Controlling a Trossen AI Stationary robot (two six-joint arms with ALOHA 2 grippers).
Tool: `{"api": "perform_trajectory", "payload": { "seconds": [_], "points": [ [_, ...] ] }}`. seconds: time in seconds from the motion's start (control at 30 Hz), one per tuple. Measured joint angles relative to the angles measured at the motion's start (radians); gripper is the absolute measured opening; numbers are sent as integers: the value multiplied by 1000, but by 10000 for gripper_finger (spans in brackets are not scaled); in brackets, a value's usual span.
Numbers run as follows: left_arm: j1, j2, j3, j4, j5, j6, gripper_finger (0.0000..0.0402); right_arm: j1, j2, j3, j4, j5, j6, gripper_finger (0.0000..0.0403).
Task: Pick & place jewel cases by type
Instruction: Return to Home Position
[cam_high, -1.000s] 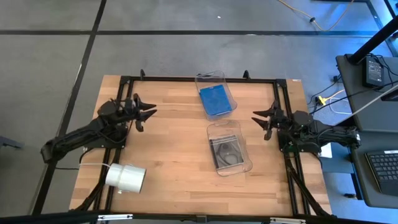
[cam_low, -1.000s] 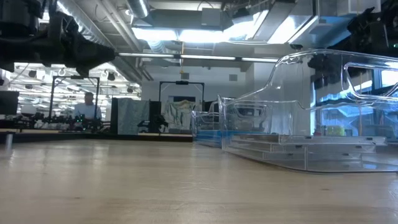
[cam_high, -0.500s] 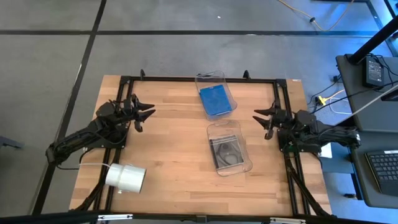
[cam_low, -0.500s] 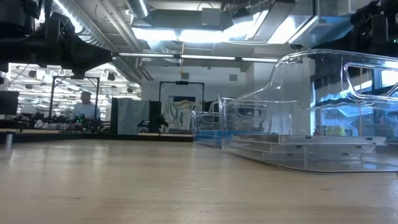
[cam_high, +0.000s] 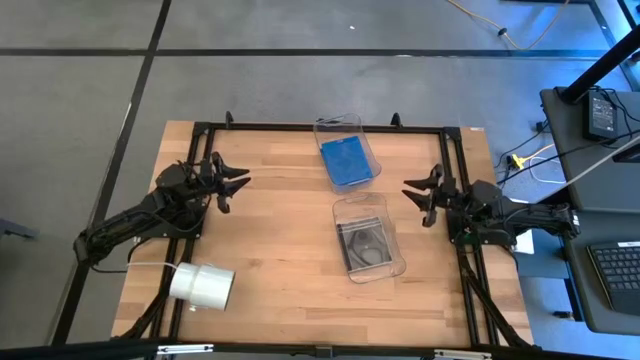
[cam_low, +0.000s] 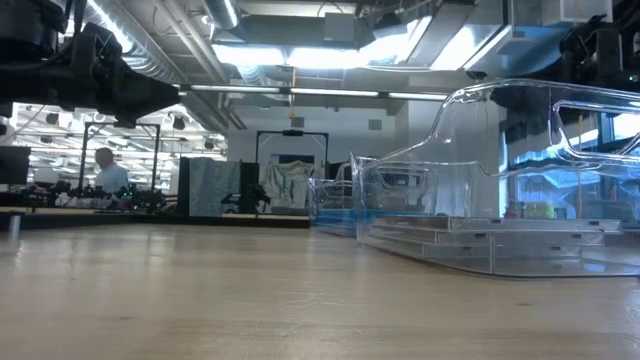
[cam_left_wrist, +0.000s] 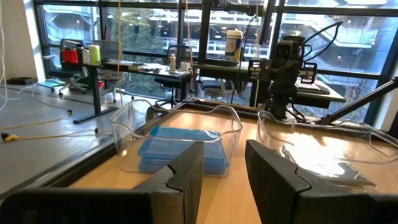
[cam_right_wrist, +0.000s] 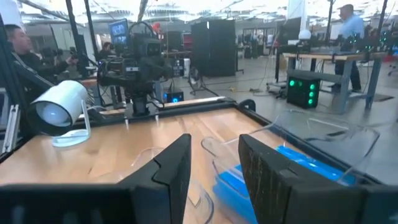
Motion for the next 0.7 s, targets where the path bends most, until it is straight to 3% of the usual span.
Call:
{"api": "perform_trajectory", "payload": {
  "seconds": [0.33, 0.7],
  "points": [
    [0, 0, 0, -1, 0, 0, 116, 0, 6, 0, -25, 0, 102, 139],
    [0, 0, 0, -2, 1, 0, 116, 0, 6, 0, -25, 0, 102, 139]
  ]
}}
